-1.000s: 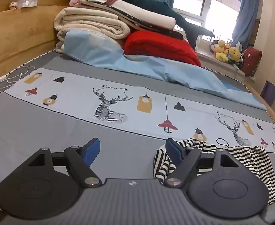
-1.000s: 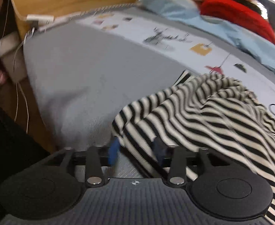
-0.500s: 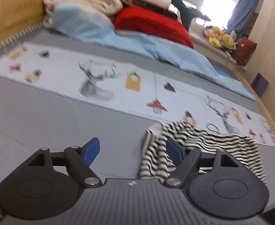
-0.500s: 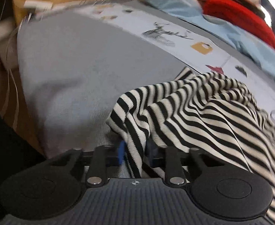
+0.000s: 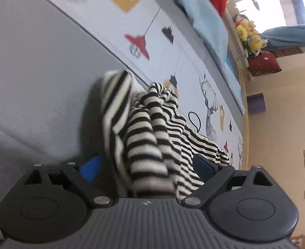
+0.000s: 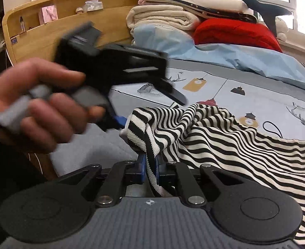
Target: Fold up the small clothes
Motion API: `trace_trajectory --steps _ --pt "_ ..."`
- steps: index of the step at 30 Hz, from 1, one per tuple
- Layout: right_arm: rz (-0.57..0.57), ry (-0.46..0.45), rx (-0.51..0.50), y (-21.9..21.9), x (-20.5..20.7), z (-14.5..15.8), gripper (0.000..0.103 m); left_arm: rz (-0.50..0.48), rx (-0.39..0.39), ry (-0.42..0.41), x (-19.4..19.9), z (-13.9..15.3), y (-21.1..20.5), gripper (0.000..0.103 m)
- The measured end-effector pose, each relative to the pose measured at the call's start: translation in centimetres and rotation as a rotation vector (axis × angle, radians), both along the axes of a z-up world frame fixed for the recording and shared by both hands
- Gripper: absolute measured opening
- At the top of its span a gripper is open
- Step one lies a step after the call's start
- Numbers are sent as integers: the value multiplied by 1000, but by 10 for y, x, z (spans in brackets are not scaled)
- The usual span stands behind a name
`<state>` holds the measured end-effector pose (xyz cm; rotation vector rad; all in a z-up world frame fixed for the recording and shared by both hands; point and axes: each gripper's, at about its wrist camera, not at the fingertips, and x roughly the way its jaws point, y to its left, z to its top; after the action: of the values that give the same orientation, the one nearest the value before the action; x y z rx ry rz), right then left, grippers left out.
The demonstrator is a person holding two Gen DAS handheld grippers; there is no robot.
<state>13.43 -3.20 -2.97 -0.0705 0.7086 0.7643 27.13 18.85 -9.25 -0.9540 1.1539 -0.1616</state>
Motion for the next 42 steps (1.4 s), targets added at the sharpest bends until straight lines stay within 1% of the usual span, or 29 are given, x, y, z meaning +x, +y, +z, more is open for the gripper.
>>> trace_trajectory --steps 2,4,5,6,8,9,10,11,13,15,17,19,21,23,24,26,28,30,33,36,39,42 --pt "2 2 -3 -5 -1 0 7 0 -14 7 13 -7 -5 96" --pt "3 3 6 -9 -2 3 6 -1 4 31 23 -16 -13 96" --pt "4 2 9 -11 -3 4 6 -9 18 48 27 -19 -16 94" --pt "4 3 9 -13 -1 5 6 -15 30 61 28 -22 -19 89" --pt "5 7 10 -13 0 6 6 -43 76 58 31 -23 -23 61" --pt "5 10 11 -12 1 6 6 -58 95 43 30 -21 -24 53" --pt "7 13 12 -10 3 6 6 -79 114 26 29 -19 -24 29" --pt "13 15 12 -8 4 5 5 -98 130 12 28 -17 -23 22" --pt "32 21 10 -1 4 3 5 -98 137 -21 23 -11 -15 19" --pt "63 27 11 12 3 1 5 -82 123 -69 14 2 -1 18" --pt "94 33 32 26 2 0 5 -79 163 -135 2 22 11 17" --pt "121 43 93 39 0 3 5 -65 215 -200 -15 44 31 17" --pt "151 56 191 49 0 9 5 -30 236 -232 -33 62 52 17" --pt "177 72 274 53 -2 15 5 17 226 -244 -49 71 71 17" --pt "190 76 307 55 -3 17 5 34 227 -238 -56 73 78 17" --pt "201 85 337 56 -6 20 5 27 245 -215 -55 73 77 17" --pt "192 96 332 52 -7 19 5 -10 272 -217 -48 75 66 17" --pt "169 103 323 43 -6 19 5 -36 280 -240 -40 81 51 17" --pt "90 113 354 13 -2 24 5 -57 239 -288 -29 91 22 17" --pt "10 100 384 -23 -2 35 5 -103 204 -341 -12 101 -26 17" --pt "-87 75 398 -71 -2 42 5 -156 187 -384 6 107 -83 17" --pt "-208 53 393 -123 -8 46 4 -210 180 -431 17 110 -143 17"
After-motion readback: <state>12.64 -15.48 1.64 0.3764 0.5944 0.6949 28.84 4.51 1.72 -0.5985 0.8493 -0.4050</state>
